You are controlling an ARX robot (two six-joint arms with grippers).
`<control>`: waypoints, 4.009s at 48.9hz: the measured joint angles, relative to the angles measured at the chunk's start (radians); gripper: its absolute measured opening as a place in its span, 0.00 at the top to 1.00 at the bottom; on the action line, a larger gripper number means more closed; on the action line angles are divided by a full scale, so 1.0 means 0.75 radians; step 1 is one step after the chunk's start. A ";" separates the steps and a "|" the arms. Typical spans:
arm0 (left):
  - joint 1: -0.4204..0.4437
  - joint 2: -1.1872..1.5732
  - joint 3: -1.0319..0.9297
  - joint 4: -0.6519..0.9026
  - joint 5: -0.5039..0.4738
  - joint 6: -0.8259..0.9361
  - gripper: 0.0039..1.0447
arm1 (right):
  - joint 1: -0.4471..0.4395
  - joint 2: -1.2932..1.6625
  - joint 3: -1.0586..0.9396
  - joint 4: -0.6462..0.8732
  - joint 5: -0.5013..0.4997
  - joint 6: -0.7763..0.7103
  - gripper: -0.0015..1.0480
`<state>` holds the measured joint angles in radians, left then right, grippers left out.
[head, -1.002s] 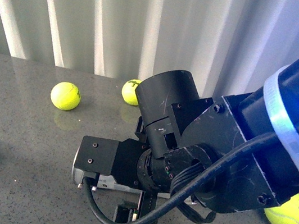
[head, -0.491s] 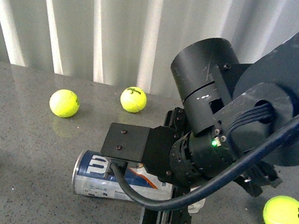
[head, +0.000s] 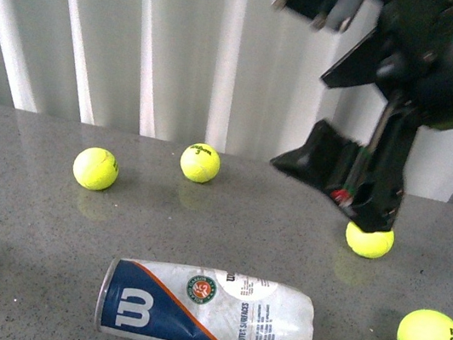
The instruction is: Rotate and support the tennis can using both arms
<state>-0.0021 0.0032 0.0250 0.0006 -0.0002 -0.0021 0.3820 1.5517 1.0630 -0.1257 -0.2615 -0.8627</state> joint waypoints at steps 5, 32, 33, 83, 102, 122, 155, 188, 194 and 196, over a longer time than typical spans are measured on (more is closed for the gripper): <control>0.000 0.000 0.000 0.000 0.000 0.000 0.06 | -0.034 -0.118 -0.054 0.071 0.010 0.046 0.07; 0.000 0.000 0.000 0.000 -0.001 0.000 0.06 | -0.234 -0.665 -0.973 1.105 0.615 1.116 0.86; 0.000 0.000 0.000 0.000 -0.002 0.000 0.06 | -0.242 -0.683 -0.989 1.107 0.606 1.119 0.89; 0.000 0.000 0.000 0.000 -0.001 0.000 0.06 | -0.507 -1.362 -1.411 0.867 0.350 1.137 0.97; 0.000 0.000 0.000 0.000 -0.001 0.000 0.06 | -0.507 -1.623 -1.412 0.617 0.349 1.136 0.97; 0.000 0.000 0.000 0.000 0.000 0.000 0.06 | -0.507 -1.804 -1.412 0.438 0.349 1.137 0.97; 0.000 -0.002 0.000 0.000 0.000 0.000 0.06 | -0.507 -2.062 -1.411 0.170 0.346 1.136 0.66; -0.294 1.740 1.050 -0.060 0.008 -0.427 0.06 | -0.508 -2.064 -1.411 0.168 0.346 1.136 0.07; -0.380 1.998 1.102 -0.042 0.096 -0.457 0.06 | -0.508 -2.064 -1.411 0.168 0.346 1.136 0.07; -0.398 2.053 1.109 -0.025 0.129 -0.466 0.06 | -0.508 -2.064 -1.411 0.168 0.346 1.137 0.07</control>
<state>-0.3004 1.5433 0.8566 -0.0185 0.0963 -0.3515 0.0013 0.0036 0.0048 0.0006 -0.0017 -0.0101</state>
